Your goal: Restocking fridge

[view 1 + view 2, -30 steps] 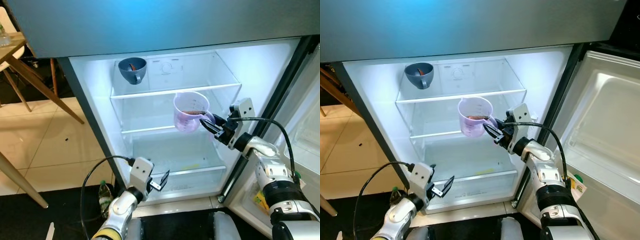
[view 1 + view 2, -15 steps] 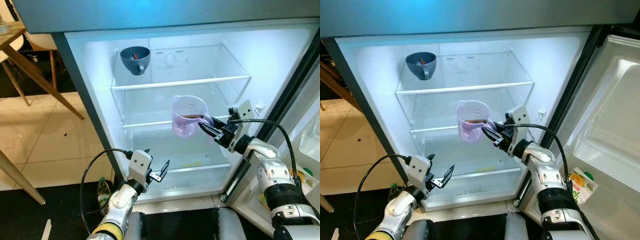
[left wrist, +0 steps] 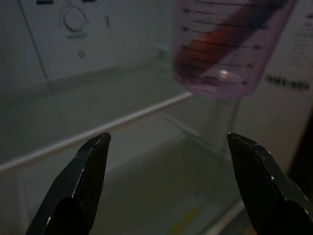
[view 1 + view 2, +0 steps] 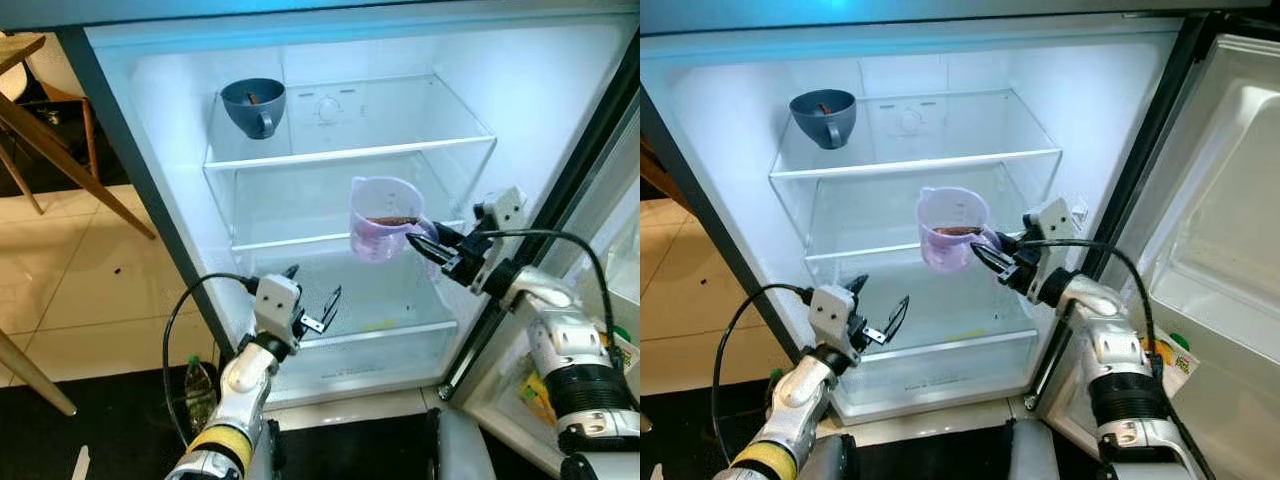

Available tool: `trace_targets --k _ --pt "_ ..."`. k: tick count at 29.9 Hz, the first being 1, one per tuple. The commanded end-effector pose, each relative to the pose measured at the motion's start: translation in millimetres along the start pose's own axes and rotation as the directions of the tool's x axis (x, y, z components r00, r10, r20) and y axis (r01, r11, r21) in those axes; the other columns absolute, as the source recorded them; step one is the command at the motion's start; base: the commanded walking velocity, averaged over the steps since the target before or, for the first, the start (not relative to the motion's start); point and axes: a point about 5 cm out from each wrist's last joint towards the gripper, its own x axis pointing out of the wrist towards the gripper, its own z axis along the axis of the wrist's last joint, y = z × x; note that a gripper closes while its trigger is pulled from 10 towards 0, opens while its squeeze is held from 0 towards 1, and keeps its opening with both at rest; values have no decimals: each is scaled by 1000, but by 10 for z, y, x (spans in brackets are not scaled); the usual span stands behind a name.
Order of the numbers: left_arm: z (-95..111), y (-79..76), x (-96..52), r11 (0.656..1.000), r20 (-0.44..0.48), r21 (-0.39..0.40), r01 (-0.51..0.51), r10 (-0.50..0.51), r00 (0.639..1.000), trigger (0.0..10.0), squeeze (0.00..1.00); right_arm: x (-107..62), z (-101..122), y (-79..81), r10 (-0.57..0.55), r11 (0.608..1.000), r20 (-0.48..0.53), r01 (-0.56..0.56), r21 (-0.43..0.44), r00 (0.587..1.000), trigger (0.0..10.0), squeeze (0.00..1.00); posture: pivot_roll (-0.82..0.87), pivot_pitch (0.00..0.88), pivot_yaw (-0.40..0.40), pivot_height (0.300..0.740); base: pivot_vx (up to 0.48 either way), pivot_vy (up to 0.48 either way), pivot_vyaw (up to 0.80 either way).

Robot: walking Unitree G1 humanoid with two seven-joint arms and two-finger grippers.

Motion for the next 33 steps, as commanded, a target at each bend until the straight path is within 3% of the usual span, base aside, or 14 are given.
trace_targets --k 1,8,15,21,29,33 --pt "40 -19 28 1000 28 -8 -2 2 1000 10000 0 -40 102 -29 2 1000 51 -2 -3 999 10000 0 -15 34 8 477 0 0 0" --pt "216 -11 126 1000 109 -12 -7 8 994 10000 0 -129 401 -170 -41 999 140 45 -26 989 10000 0 -13 35 8 477 0 0 0" --pt "357 -18 201 1000 168 -24 -5 9 986 10000 0 -123 620 -185 -31 997 191 44 -62 981 10000 0 -16 39 11 477 0 0 0" --pt "359 -37 195 1000 167 -29 1 4 986 10000 0 -134 671 -173 -18 995 180 35 -93 983 10000 0 -16 40 10 477 0 0 0" --pt "346 -62 187 999 156 -37 9 -3 988 10000 0 -35 774 -20 43 995 206 -22 -101 978 10000 0 -18 39 7 477 0 0 0" --pt "328 -69 188 999 144 -46 3 4 990 10000 0 77 868 151 107 992 239 -86 -97 965 10000 0 -19 35 2 477 0 0 0"
